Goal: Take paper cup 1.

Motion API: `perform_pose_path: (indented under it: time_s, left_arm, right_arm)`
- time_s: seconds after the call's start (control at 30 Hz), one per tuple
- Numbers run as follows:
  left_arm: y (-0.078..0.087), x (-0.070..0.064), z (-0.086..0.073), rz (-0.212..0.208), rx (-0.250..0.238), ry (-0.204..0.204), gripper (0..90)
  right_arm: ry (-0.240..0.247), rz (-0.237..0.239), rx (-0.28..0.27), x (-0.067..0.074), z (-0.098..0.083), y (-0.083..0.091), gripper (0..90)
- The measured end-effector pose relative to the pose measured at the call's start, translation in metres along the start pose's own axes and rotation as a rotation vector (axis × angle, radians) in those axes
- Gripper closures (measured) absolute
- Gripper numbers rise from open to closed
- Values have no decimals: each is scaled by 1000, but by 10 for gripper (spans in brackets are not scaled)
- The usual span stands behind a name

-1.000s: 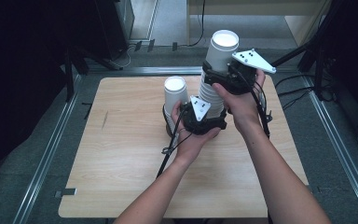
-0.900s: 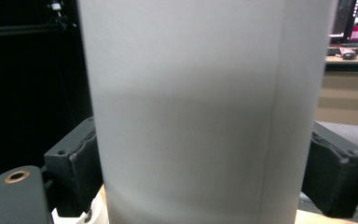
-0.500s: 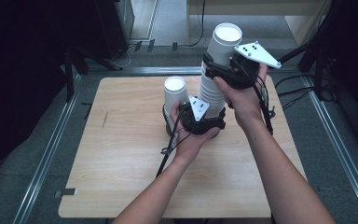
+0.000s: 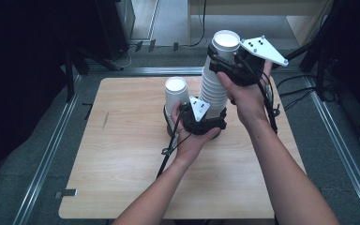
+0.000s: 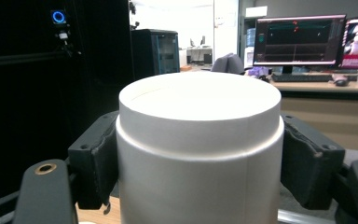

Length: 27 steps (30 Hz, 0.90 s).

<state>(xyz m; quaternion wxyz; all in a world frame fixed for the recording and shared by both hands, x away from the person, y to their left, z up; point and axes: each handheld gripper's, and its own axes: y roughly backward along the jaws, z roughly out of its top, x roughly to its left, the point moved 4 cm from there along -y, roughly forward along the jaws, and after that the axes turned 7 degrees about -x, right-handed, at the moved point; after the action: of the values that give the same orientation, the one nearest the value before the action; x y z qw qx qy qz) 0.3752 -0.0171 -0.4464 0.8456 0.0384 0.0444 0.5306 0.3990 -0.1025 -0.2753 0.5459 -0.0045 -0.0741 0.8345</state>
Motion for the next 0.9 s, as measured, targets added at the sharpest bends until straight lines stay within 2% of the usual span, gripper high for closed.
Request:
perform_pose_path:
  time_s: [0.07,0.23,0.57,0.73,0.83,0.9]
  left_arm:
    - [0,0,0,-1,0,1,22]
    - [0,-1,0,-2,-2,2,23]
    - [0,-2,0,-6,-4,3,23]
    - [3,0,6,5,-34,21,23]
    - [4,2,9,11,-48,22,30]
    - [6,4,15,16,-68,22,32]
  right_arm:
    - [11,-3,-4,1,1,0,229]
    - [-10,11,-11,0,7,-1,227]
    - [6,14,-37,2,21,1,228]
    - [-8,18,-30,1,22,1,233]
    - [29,-2,-38,2,22,2,274]
    - [28,1,-35,2,21,4,266]
